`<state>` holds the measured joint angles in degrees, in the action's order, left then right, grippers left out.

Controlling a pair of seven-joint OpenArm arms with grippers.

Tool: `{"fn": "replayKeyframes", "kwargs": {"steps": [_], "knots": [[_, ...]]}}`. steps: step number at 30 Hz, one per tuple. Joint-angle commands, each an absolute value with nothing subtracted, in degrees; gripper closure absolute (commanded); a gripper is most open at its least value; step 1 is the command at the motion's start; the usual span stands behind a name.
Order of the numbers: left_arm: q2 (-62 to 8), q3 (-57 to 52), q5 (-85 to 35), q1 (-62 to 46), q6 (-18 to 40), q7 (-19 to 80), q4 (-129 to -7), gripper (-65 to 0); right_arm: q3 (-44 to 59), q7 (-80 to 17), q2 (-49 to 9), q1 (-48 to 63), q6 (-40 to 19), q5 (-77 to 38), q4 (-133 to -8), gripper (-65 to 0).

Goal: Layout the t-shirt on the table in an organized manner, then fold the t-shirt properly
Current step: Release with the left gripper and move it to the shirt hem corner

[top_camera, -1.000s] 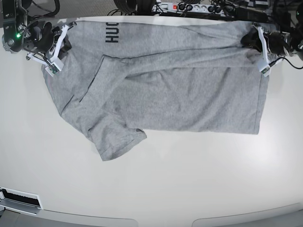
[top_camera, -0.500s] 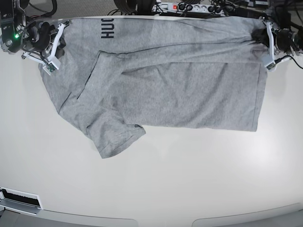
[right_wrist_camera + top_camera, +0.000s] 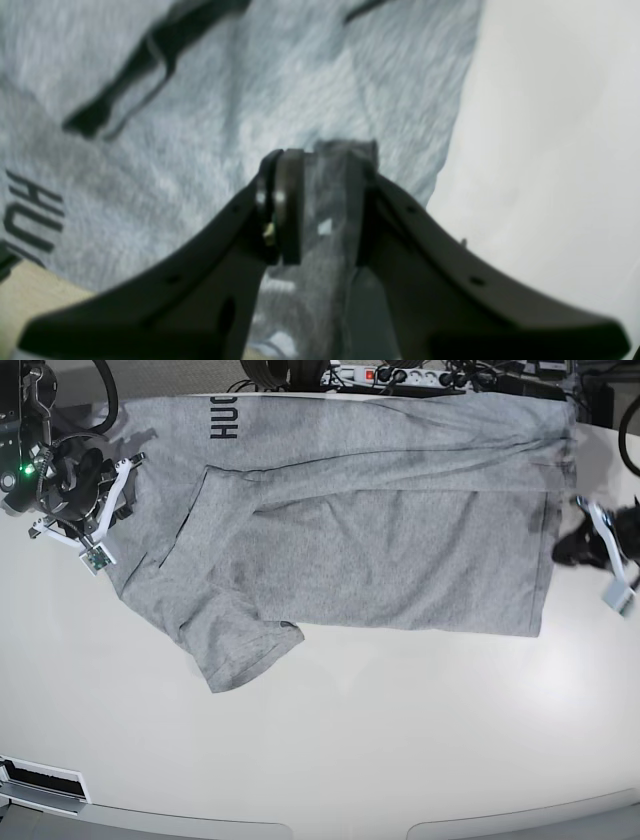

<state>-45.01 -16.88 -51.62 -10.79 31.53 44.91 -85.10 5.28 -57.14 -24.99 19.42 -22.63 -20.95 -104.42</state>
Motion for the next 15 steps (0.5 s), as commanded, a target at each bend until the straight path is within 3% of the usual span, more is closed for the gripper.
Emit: {"fn": "replayKeyframes", "kwargs": {"steps": [1, 8, 12, 13, 15], "knots": [[-44.84, -18.37, -52.69, -8.23, 31.46, 43.55, -83.4, 0.0, 5.63, -56.55, -25.71, 19.05, -22.46, -21.02, -105.38, -17.9], [-38.68, -13.65, -53.19, 9.06, 37.43, 39.97, -57.98, -0.9, 5.63, -56.18, -25.71, 18.92, -22.46, -20.99, -105.38, -17.9], [-36.91, -7.09, -51.29, 17.39, 40.0, 35.0, -43.62, -31.5, 5.63, -56.18, -25.71, 18.9, -22.46, -21.02, -105.38, -17.9], [-36.32, -6.02, -50.22, 19.25, 40.0, 34.15, -41.01, -34.9, 5.63, -56.18, -25.71, 18.9, -22.44, -21.02, -105.36, -17.9], [-35.2, -5.23, -47.81, 22.11, 40.0, 32.73, -37.19, -35.4, 5.63, -56.21, -25.71, 18.9, -22.41, -20.97, -105.38, -17.9]]}}
